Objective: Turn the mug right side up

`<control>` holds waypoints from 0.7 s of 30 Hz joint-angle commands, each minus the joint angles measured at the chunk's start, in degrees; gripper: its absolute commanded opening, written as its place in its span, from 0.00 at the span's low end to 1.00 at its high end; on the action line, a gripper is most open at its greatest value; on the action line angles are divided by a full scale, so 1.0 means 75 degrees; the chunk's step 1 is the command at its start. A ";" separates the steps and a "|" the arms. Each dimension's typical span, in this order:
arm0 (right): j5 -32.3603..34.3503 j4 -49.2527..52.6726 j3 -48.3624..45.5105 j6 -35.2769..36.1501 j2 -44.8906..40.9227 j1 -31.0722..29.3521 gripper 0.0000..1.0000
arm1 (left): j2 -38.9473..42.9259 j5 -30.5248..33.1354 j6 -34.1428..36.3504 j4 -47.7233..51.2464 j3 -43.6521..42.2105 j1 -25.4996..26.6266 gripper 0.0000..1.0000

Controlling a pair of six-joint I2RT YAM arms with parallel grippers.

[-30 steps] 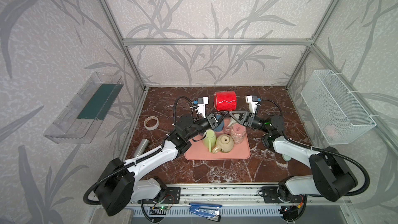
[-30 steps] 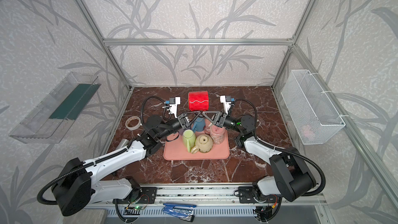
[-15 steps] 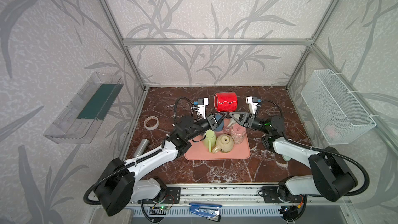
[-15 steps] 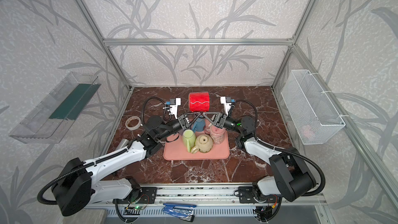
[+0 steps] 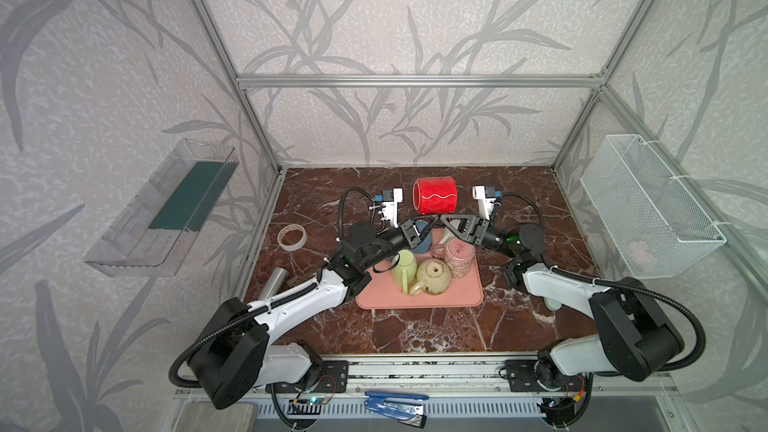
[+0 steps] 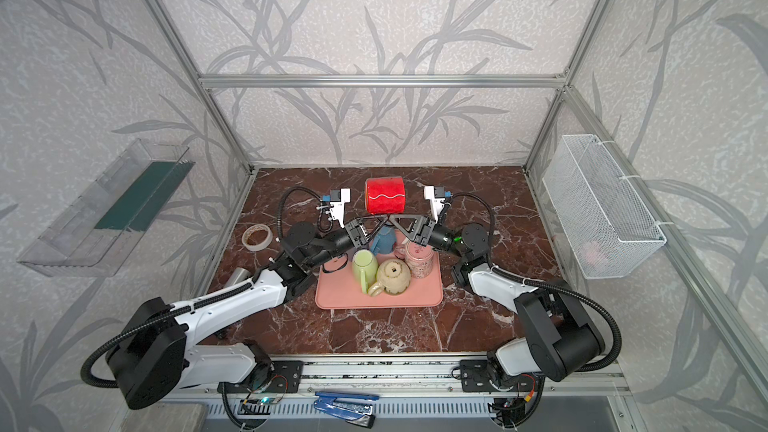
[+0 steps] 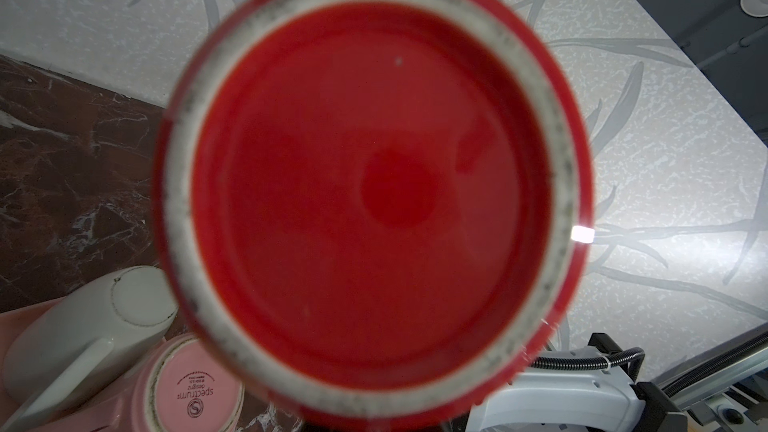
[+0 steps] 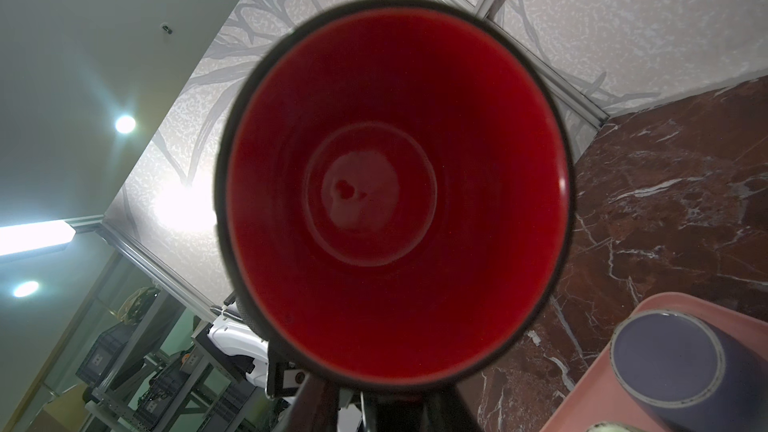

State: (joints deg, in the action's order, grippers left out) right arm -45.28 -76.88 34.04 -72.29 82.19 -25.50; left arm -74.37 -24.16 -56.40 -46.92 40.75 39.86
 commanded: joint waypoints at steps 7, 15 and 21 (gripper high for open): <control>0.0119 -0.0495 0.0294 0.0035 0.0068 -0.0057 0.02 | 0.0016 -0.0153 -0.0040 -0.1020 -0.0064 -0.0006 0.00; 0.0142 -0.0495 0.0292 -0.0019 0.0108 -0.0050 0.00 | -0.0043 -0.0200 -0.0094 -0.1210 -0.0160 -0.0015 0.04; 0.0160 0.0082 0.0190 0.0140 -0.0046 0.0091 0.00 | 0.0262 -0.0019 0.0127 -0.0874 -0.0366 -0.0052 0.56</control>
State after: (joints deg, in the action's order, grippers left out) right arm -44.53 -74.83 34.54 -72.60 82.85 -25.36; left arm -74.43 -24.10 -56.88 -51.53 38.89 39.62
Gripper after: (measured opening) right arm 0.165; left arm 0.533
